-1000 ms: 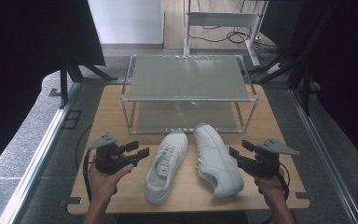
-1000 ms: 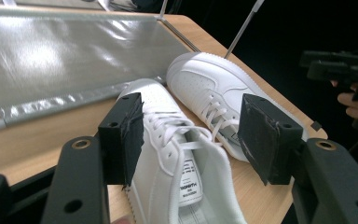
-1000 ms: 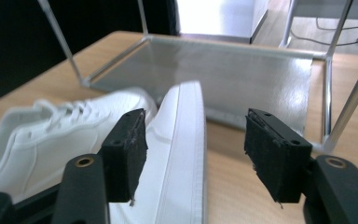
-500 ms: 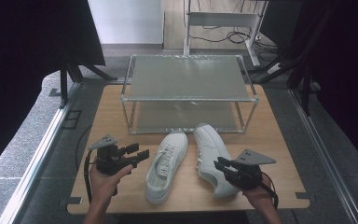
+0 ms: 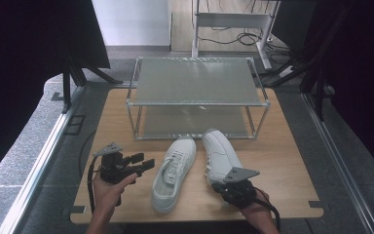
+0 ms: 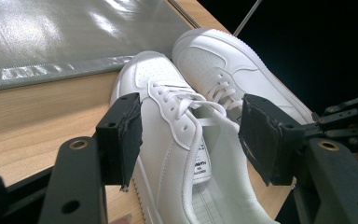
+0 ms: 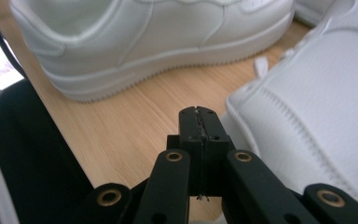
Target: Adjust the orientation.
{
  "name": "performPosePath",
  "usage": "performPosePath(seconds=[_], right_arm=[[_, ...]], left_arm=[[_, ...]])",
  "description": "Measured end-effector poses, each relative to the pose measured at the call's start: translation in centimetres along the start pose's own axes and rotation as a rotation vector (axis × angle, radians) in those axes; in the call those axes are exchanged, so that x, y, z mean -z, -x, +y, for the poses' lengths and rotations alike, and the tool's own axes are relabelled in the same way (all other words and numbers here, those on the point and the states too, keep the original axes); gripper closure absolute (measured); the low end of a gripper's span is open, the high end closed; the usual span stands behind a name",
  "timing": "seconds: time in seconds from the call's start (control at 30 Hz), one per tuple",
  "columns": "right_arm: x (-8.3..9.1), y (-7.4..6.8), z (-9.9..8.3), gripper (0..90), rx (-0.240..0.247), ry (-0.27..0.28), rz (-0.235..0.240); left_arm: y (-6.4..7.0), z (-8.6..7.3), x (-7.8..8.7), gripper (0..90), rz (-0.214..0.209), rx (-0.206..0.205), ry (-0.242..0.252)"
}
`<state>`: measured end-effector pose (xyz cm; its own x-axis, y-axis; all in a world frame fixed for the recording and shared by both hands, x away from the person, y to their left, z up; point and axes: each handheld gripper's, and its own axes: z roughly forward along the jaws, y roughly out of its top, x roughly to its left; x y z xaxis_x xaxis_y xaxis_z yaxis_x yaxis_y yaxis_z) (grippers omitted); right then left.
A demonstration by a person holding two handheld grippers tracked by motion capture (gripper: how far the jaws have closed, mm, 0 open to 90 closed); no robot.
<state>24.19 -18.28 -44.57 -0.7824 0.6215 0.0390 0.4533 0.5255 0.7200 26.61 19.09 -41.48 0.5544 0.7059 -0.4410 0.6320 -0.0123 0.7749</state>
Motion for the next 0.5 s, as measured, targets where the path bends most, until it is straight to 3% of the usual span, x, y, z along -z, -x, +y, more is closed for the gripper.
performPosePath(seconds=[0.1, 0.3, 0.5], right_arm=[[-0.1, 0.0, -0.2, 89.8, 0.007, -0.02, -0.018], [0.1, 0.7, -0.7, 89.9, -0.023, -0.031, -0.045], [0.5, 1.4, -1.3, 89.9, -0.062, -0.005, -0.014]], left_arm=[[-0.1, -0.1, 0.0, 39.7, -0.003, 0.007, -0.003], [-0.4, -0.3, -0.2, 40.0, -0.007, 0.023, -0.012], [-0.4, -0.3, -0.2, 40.0, -0.007, 0.023, -0.014]])
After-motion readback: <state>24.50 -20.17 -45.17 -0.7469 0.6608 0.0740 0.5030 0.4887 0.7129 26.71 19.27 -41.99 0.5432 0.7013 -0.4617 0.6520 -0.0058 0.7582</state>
